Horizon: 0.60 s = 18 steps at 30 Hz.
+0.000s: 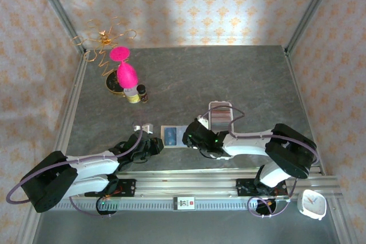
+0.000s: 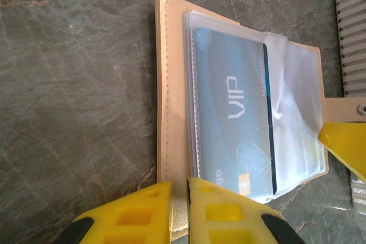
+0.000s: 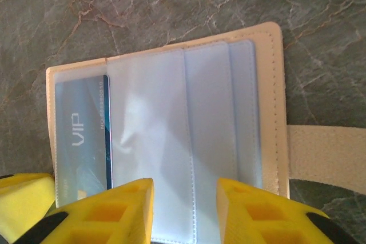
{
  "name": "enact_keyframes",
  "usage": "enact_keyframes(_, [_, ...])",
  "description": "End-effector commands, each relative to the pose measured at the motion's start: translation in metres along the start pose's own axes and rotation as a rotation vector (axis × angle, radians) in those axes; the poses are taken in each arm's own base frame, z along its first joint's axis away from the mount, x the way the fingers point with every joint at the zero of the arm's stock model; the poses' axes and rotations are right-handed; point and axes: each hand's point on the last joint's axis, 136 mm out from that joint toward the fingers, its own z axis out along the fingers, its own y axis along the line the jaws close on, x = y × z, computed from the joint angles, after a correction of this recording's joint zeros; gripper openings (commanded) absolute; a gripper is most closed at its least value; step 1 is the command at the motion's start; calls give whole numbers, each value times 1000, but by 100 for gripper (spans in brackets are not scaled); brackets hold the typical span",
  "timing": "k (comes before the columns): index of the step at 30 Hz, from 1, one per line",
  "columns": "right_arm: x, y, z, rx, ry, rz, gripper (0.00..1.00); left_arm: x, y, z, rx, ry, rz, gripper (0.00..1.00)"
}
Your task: Put the credit cards into the card holder
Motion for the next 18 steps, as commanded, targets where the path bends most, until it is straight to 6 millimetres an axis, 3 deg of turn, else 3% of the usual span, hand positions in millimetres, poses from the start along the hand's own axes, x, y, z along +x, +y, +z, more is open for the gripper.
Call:
enact_keyframes(1, [2, 7, 3, -34, 4, 22, 34, 4, 3, 1, -14, 12, 5, 13])
enact_keyframes(12, [7, -7, 9, 28, 22, 13, 34, 6, 4, 1, -16, 13, 2, 13])
enact_keyframes(18, [13, 2, 13, -14, 53, 19, 34, 5, 4, 1, -15, 13, 2, 13])
